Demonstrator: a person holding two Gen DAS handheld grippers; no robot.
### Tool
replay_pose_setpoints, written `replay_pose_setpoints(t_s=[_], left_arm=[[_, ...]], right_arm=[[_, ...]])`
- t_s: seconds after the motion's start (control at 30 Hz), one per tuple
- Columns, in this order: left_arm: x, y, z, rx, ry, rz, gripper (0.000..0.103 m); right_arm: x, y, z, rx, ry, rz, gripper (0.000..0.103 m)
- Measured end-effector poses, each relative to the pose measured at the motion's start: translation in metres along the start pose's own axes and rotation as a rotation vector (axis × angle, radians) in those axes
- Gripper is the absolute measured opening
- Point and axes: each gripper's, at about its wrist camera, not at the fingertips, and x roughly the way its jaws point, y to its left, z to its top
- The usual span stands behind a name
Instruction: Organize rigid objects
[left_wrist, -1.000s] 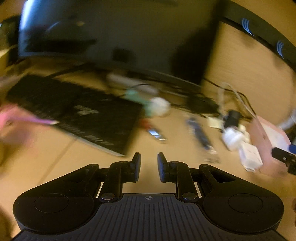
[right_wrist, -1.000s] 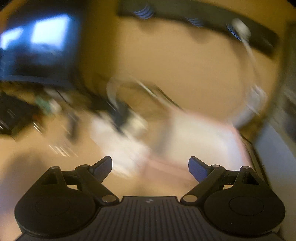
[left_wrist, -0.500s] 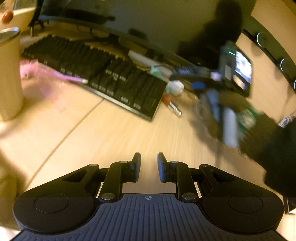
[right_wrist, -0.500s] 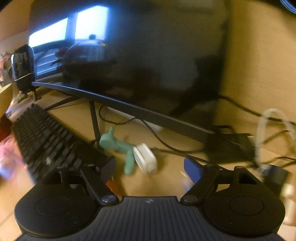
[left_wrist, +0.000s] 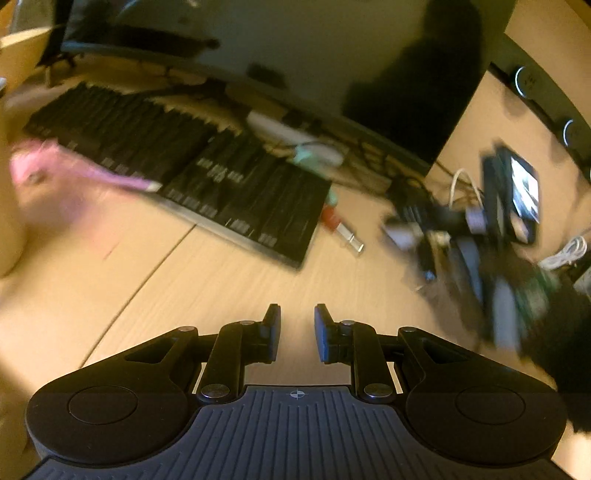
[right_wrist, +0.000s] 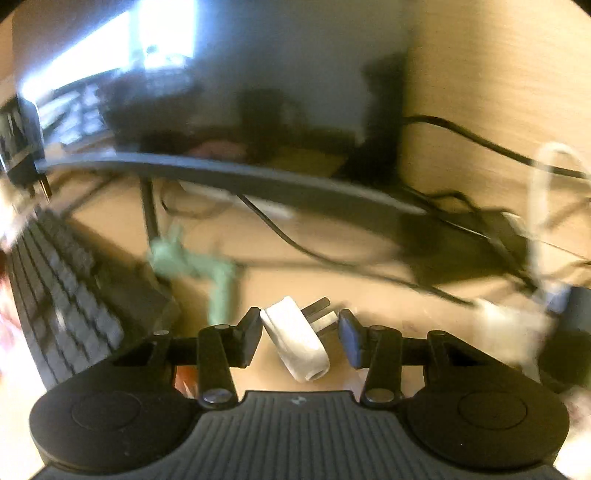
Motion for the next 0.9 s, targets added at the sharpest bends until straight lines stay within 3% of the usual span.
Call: replay_pose_setpoints(t_s=[0.07,0.1,0.17,0.27,0.4,0.43,0.5,0.67,0.77,0.9], left_arm=[[0.009,-0.007,0.009,-0.016,0.001,-0.003,0.022],[0.014,-0.010,0.012,-0.025,0.005,-0.012,0.022],[0.024,-0.016,0.017,-0.031,0.021,-0.038,0.022],[0.029,-0.020,0.023,-0.038,0.012,-0.059,0.022],[0.028,-0.015,0.025,-0.065,-0.002,-0.045,0.022],[0.029,-0.013,0.026,-0.067,-0.003,-0.041,0.022],[0.031,-0.012,0.032,-0.053,-0.009,-0.030,0.022],[0.051,-0.028,0.068,0.054,-0.089,-0.011,0.022],[0.082,-0.039,0.101,0.129,-0.107,0.028,0.022],[0.135,-0.028,0.138,0.077,-0.082,0.109,0.022]], right_arm=[[-0.025,0.003,-0.016,-0.124,-0.067,-0.108,0.047],[-0.036,0.006,-0.023,-0.165,-0.111,-0.106,0.052],[-0.051,0.006,-0.023,-0.182,-0.138,0.010,0.056],[-0.052,0.017,-0.017,-0.186,-0.108,0.228,0.054],[-0.027,0.043,-0.020,-0.286,-0.059,0.316,0.042],[-0.020,0.050,-0.022,-0.305,-0.041,0.312,0.040],[0.000,0.059,-0.018,-0.311,-0.003,0.310,0.021],[-0.028,0.042,-0.031,-0.275,0.001,0.255,0.020],[-0.061,0.016,-0.055,-0.255,0.014,0.206,0.020],[-0.096,-0.011,-0.089,-0.208,0.022,0.142,0.020]])
